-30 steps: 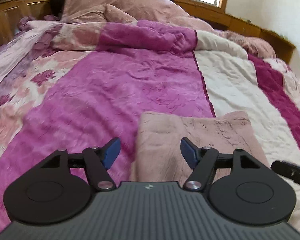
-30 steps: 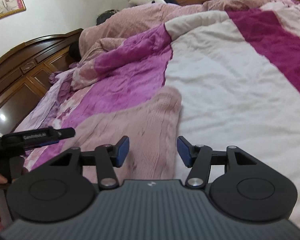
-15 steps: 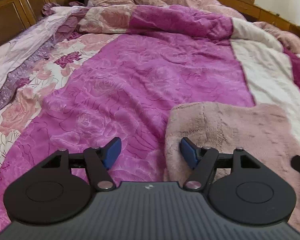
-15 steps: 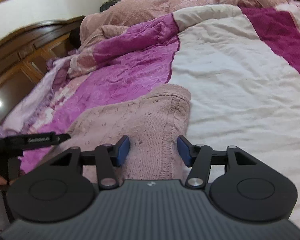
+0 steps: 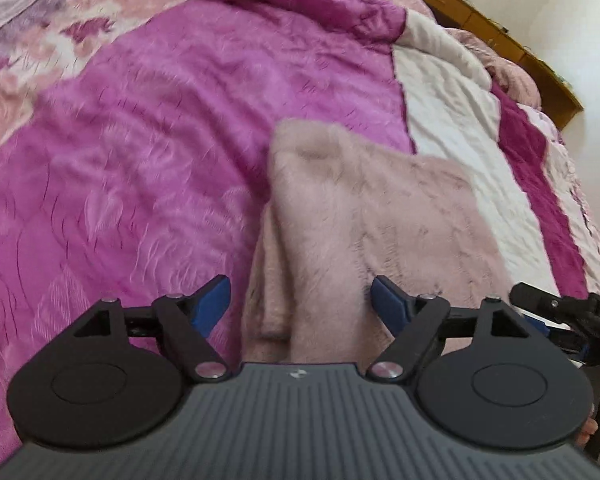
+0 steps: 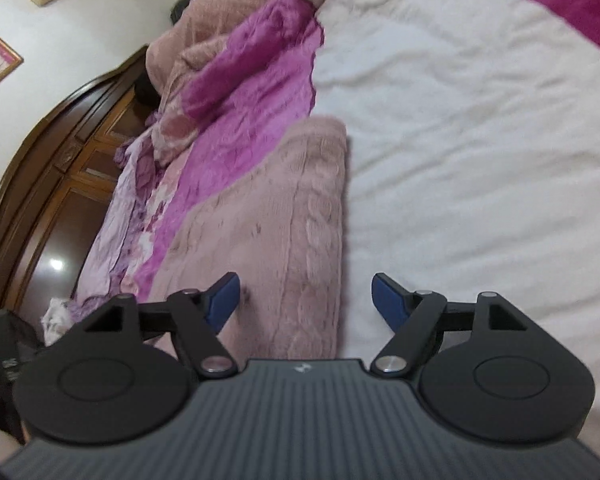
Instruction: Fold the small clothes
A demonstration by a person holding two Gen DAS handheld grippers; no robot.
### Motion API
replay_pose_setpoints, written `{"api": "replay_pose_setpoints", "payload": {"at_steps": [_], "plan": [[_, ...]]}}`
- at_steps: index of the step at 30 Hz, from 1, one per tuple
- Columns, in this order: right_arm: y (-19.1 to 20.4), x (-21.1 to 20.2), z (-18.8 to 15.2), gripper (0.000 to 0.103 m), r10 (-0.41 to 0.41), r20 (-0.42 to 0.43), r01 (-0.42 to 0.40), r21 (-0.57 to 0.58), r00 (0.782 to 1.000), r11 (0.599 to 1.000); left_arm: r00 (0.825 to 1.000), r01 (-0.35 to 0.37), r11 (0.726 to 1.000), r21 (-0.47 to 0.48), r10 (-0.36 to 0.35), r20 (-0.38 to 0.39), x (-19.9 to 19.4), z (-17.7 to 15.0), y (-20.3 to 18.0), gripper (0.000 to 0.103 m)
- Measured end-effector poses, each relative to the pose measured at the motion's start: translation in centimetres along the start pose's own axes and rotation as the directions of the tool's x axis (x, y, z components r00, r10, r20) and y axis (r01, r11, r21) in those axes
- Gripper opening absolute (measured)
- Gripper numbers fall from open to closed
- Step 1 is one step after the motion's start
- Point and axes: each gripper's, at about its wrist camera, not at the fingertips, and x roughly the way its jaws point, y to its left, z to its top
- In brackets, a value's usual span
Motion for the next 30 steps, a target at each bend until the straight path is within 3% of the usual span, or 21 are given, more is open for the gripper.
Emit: {"api": "replay_pose_setpoints", "payload": {"at_steps": [5, 10, 11, 15, 18, 24, 30], "plan": [[0.4, 2.0, -0.4, 0.075, 0.072, -0.068, -0.073, -0.003, 0.995, 0.997, 0.998, 0.054, 0.996, -0.071, -0.056, -0.024, 0.9, -0.4, 0.7, 0.087], [0.7, 3.7, -0.5, 0.074, 0.094, -0.067, -0.093, 0.009, 0.993, 0.996, 0.974, 0.218, 0.968, -0.127, -0.224, -0.040, 2.6, -0.9, 1.0, 0.086], [0.9, 3.9, -0.4, 0.069, 0.096, -0.066, -0.095, 0.010, 0.993, 0.995, 0.970, 0.235, 0.963, -0.131, -0.241, -0.031, 2.7, -1.1, 0.9, 0.085], [1.7, 3.4, 0.3, 0.053, 0.090, -0.065, -0.090, -0.008, 0.994, 0.996, 0.968, 0.249, 0.959, -0.134, -0.250, 0.005, 2.4, -1.5, 0.6, 0.055], [3.0, 2.1, 1.2, 0.048, 0.125, -0.040, -0.126, -0.021, 0.991, 0.992, 0.961, 0.276, 0.952, -0.135, -0.274, 0.031, 1.1, -1.4, 0.5, 0.046], [4.8, -3.0, 3.0, 0.048, 0.160, 0.014, -0.159, -0.050, 0.987, 0.986, 0.938, 0.346, 0.931, -0.117, -0.341, 0.068, -2.2, -1.1, -2.6, 0.046], [3.1, -9.7, 2.5, 0.048, 0.149, 0.059, -0.145, -0.068, 0.987, 0.987, 0.906, 0.423, 0.903, -0.074, -0.418, 0.071, -4.7, -2.9, -7.5, 0.046]]}}
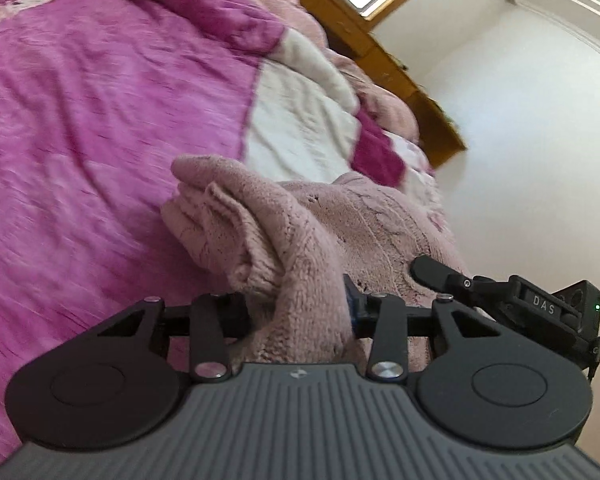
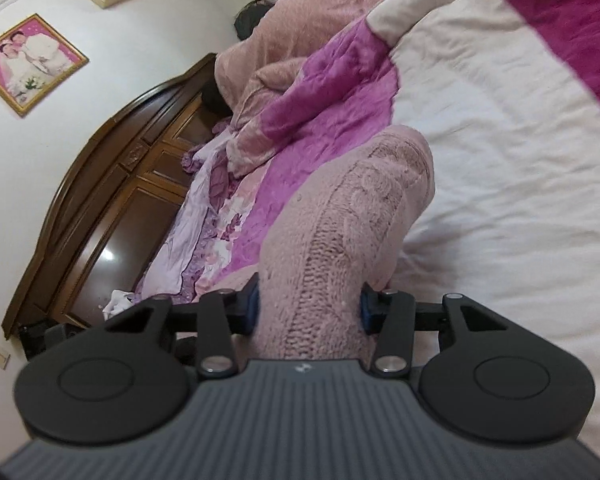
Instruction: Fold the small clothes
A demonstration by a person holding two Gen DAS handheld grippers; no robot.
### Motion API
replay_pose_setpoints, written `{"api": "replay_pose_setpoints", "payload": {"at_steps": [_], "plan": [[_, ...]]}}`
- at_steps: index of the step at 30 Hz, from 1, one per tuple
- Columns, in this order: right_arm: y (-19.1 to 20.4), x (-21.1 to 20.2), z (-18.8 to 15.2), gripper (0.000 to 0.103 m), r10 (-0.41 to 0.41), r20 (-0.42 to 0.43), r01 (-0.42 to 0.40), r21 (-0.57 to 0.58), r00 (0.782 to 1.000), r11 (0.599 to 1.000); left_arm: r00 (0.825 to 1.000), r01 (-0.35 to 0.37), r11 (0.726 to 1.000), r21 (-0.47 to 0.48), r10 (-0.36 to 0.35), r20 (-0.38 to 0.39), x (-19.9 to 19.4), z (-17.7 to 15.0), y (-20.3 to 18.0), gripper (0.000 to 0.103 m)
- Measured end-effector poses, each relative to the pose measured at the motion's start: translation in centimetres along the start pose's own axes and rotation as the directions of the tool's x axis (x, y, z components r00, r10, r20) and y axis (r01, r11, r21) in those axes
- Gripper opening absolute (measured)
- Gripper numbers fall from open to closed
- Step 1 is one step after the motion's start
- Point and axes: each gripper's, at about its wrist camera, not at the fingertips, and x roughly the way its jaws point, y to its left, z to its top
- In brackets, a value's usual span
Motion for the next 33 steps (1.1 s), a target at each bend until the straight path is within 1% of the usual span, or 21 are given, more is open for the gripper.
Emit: {"api": "replay_pose_setpoints", "payload": {"at_steps": [4, 7, 10, 12, 13, 14, 15, 18, 20, 22, 23, 25, 27, 29, 31, 32, 33], "plan": [[-2.4, -3.6, -1.8, 0.048, -0.047, 0.006, 0.047, 0.028, 0.999, 0.999, 0.999, 0.000, 0.999, 0.040, 0.001, -0.034, 1.2, -3.9, -3.2, 0.046], [-5.6, -5.3, -3.8, 0.048, -0.099, -0.015, 0.100, 0.107, 0.995, 0.989, 0.996, -0.014, 0.999, 0.045, 0.018, -0.092, 2.8, -6.7, -4.0, 0.046], [-8.7, -5.1, -6.1, 0.048, -0.164, -0.061, 0.172, 0.167, 0.985, 0.971, 0.987, -0.080, 0.993, 0.090, 0.092, -0.134, 4.0, -9.3, -4.3, 0.046], [-9.8, -4.6, -7.6, 0.049, -0.204, -0.081, 0.215, 0.165, 0.976, 0.962, 0.973, -0.136, 0.985, 0.110, 0.153, -0.171, 4.8, -10.4, -3.9, 0.048], [-10.0, -4.5, -8.2, 0.052, -0.216, -0.079, 0.226, 0.156, 0.973, 0.961, 0.969, -0.152, 0.981, 0.117, 0.171, -0.180, 5.0, -10.8, -3.6, 0.051], [-9.9, -4.5, -8.6, 0.054, -0.218, -0.064, 0.225, 0.149, 0.974, 0.963, 0.968, -0.158, 0.981, 0.110, 0.176, -0.179, 5.0, -10.8, -3.1, 0.057], [-9.7, -4.6, -8.9, 0.056, -0.221, -0.047, 0.226, 0.141, 0.974, 0.964, 0.968, -0.161, 0.982, 0.101, 0.177, -0.177, 4.7, -10.9, -3.0, 0.059], [-9.0, -4.9, -9.3, 0.059, -0.246, -0.028, 0.248, 0.120, 0.969, 0.961, 0.967, -0.184, 0.977, 0.105, 0.199, -0.160, 3.6, -10.7, -3.1, 0.062], [-8.3, -5.4, -9.4, 0.060, -0.268, -0.021, 0.269, 0.077, 0.963, 0.960, 0.965, -0.202, 0.973, 0.115, 0.217, -0.147, 2.8, -10.6, -3.5, 0.062], [-7.5, -6.0, -9.5, 0.060, -0.285, -0.019, 0.285, 0.032, 0.958, 0.958, 0.963, -0.214, 0.966, 0.143, 0.234, -0.137, 2.2, -10.3, -4.0, 0.062], [-7.2, -6.6, -9.5, 0.060, -0.291, -0.009, 0.291, 0.015, 0.957, 0.957, 0.961, -0.223, 0.959, 0.173, 0.246, -0.129, 1.6, -10.3, -4.4, 0.062], [-7.1, -8.1, -9.7, 0.060, -0.296, 0.014, 0.296, -0.009, 0.955, 0.955, 0.952, -0.257, 0.933, 0.252, 0.289, -0.101, 0.6, -10.8, -5.2, 0.062], [-6.8, -9.2, -10.2, 0.060, -0.308, 0.030, 0.309, -0.034, 0.951, 0.951, 0.941, -0.294, 0.908, 0.300, 0.330, -0.076, 0.1, -11.3, -5.6, 0.065], [-6.8, -9.6, -10.8, 0.059, -0.329, 0.031, 0.330, -0.057, 0.944, 0.942, 0.934, -0.313, 0.898, 0.309, 0.350, -0.071, 0.0, -11.6, -5.4, 0.065], [-7.2, -9.4, -11.4, 0.059, -0.355, 0.008, 0.354, -0.076, 0.935, 0.932, 0.924, -0.338, 0.898, 0.283, 0.374, -0.080, 0.5, -11.8, -4.7, 0.066], [-7.4, -9.1, -11.6, 0.059, -0.369, -0.004, 0.367, -0.075, 0.930, 0.927, 0.921, -0.349, 0.896, 0.275, 0.382, -0.079, 0.8, -11.9, -4.3, 0.068], [-7.7, -8.7, -11.8, 0.059, -0.371, -0.011, 0.369, -0.077, 0.929, 0.926, 0.918, -0.358, 0.893, 0.272, 0.390, -0.073, 1.0, -12.0, -4.1, 0.072]]}}
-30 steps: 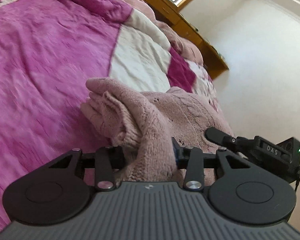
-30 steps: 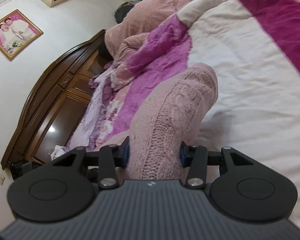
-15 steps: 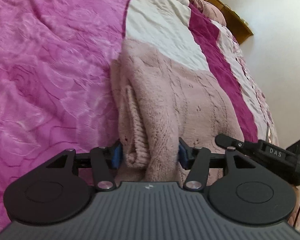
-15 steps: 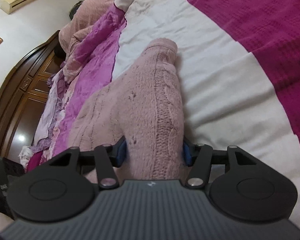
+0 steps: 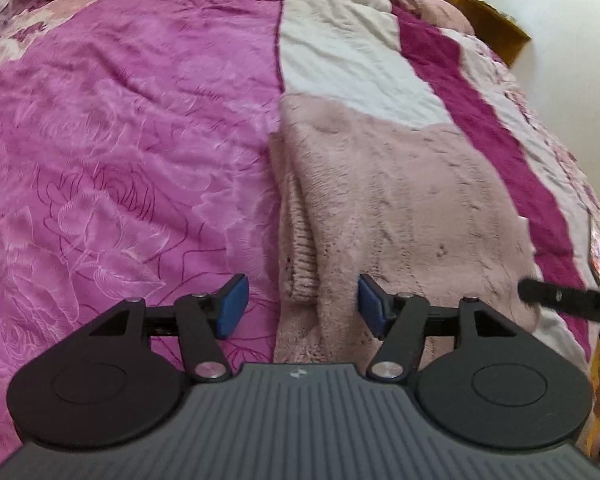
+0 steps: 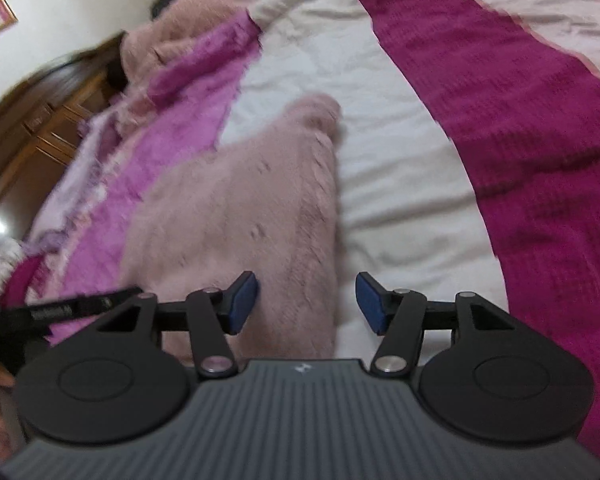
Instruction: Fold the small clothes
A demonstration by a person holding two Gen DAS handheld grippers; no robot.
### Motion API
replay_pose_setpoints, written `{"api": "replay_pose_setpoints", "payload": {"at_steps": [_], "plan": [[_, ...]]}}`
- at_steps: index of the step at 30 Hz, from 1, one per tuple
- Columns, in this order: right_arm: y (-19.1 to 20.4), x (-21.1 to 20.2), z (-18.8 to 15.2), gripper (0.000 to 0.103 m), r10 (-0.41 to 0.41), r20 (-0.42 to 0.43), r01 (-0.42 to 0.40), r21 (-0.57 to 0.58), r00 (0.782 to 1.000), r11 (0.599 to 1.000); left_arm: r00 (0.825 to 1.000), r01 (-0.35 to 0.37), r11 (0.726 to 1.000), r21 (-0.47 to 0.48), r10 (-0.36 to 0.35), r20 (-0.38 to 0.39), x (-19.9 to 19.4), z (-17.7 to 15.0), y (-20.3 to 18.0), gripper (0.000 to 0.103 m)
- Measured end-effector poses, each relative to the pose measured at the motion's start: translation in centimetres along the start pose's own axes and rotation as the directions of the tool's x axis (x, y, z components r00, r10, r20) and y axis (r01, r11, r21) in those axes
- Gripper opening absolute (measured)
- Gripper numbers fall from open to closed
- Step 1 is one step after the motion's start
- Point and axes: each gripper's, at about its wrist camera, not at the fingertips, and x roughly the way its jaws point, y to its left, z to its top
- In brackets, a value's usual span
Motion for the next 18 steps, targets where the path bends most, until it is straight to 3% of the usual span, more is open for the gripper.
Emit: {"api": "replay_pose_setpoints", "payload": {"at_steps": [4, 9, 15, 18], "plan": [[0.0, 0.7, -0.6, 0.058, -0.002, 0.021, 0.002, 0.001, 1.000, 1.000, 0.999, -0.029, 1.000, -0.002, 0.029, 0.016, 0.6, -0.2, 0.0, 0.076], [1.7, -1.5, -1.0, 0.059, -0.028, 0.074, 0.033, -0.073, 0.997, 0.997, 0.999, -0.038, 0.999, 0.025, 0.038, 0.030, -1.2, -0.8, -1.0, 0.076], [3.0, -3.6, -2.5, 0.060, -0.074, 0.128, 0.092, -0.135, 0.989, 0.987, 0.997, -0.062, 0.996, 0.066, 0.059, 0.042, -3.9, -3.2, -3.0, 0.076], [3.6, -4.0, -3.8, 0.066, -0.097, 0.132, 0.121, -0.190, 0.987, 0.974, 0.994, -0.100, 0.992, 0.074, 0.097, 0.043, -4.3, -4.7, -4.2, 0.080]]}}
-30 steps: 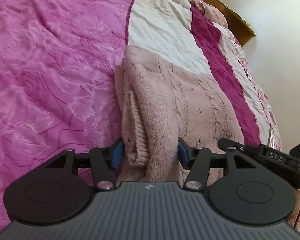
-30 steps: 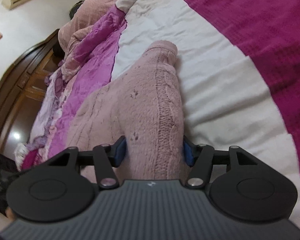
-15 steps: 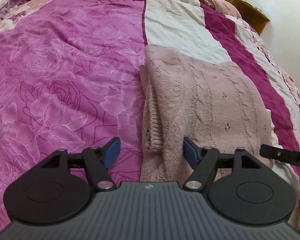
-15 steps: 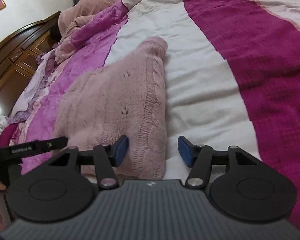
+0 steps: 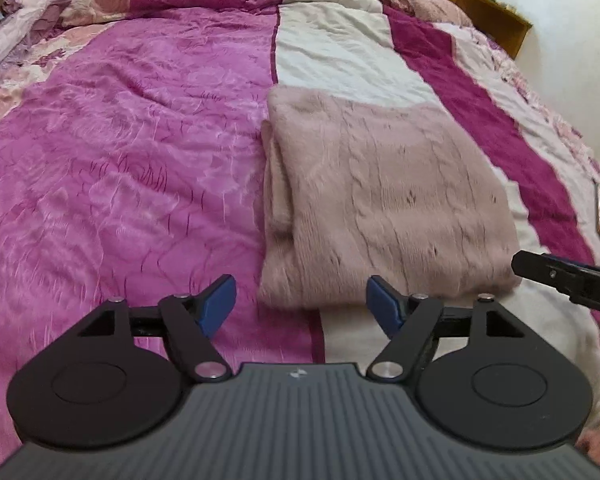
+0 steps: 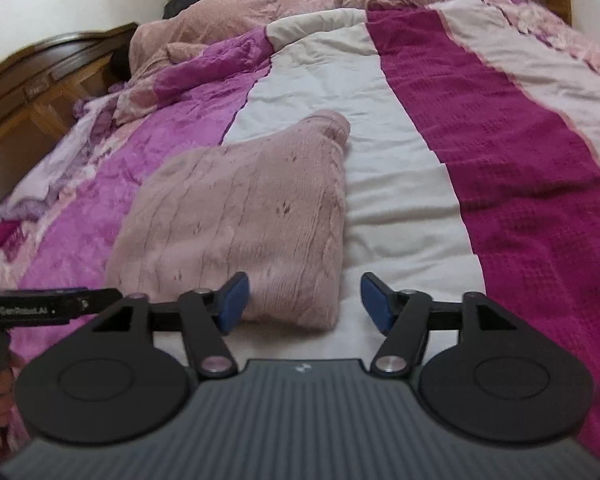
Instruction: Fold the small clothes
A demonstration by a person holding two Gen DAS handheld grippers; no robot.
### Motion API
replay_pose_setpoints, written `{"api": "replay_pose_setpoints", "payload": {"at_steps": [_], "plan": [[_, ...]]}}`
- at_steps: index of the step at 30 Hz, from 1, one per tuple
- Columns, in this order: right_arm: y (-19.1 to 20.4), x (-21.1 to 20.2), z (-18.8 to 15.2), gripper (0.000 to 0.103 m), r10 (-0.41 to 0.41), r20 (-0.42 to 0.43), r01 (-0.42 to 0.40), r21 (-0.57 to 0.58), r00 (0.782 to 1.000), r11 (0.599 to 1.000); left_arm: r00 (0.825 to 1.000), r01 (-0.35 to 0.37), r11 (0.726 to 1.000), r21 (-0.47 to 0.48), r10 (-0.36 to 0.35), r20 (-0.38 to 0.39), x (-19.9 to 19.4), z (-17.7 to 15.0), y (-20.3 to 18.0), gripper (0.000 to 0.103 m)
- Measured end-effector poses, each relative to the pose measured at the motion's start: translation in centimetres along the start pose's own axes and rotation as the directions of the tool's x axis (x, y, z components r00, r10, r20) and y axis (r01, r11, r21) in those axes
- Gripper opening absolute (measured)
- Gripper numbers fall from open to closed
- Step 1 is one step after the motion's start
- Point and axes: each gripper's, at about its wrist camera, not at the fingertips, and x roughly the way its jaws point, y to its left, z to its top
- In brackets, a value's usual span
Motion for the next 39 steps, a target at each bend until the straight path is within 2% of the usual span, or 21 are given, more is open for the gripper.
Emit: {"api": "replay_pose_setpoints", "payload": {"at_steps": [4, 8, 11, 17, 20, 39], "plan": [[0.9, 0.0, -1.0, 0.066, -0.073, -0.012, 0.072, -0.069, 0.997, 0.995, 0.999, -0.043, 0.999, -0.001, 0.043, -0.030, 0.3, -1.7, -1.0, 0.082], [1.1, 0.4, -1.7, 0.066, -0.113, -0.036, 0.110, -0.076, 0.993, 0.991, 0.995, -0.063, 0.997, -0.035, 0.060, -0.077, 1.4, -2.6, -1.2, 0.082], [1.4, 1.1, -2.2, 0.075, -0.116, -0.058, 0.111, -0.094, 0.992, 0.989, 0.992, -0.091, 0.995, -0.028, 0.088, -0.089, 2.1, -3.0, -1.5, 0.082], [2.6, 2.1, -3.0, 0.079, -0.174, -0.051, 0.162, -0.182, 0.983, 0.970, 0.987, -0.123, 0.992, -0.025, 0.119, -0.104, 3.3, -3.4, -1.5, 0.082], [2.8, 2.4, -3.2, 0.084, -0.173, -0.050, 0.160, -0.199, 0.984, 0.967, 0.987, -0.127, 0.992, -0.016, 0.125, -0.100, 3.4, -3.5, -1.5, 0.083], [2.8, 2.5, -3.2, 0.085, -0.172, -0.047, 0.160, -0.199, 0.984, 0.967, 0.987, -0.134, 0.991, 0.008, 0.134, -0.089, 3.5, -3.8, -1.8, 0.083]]}}
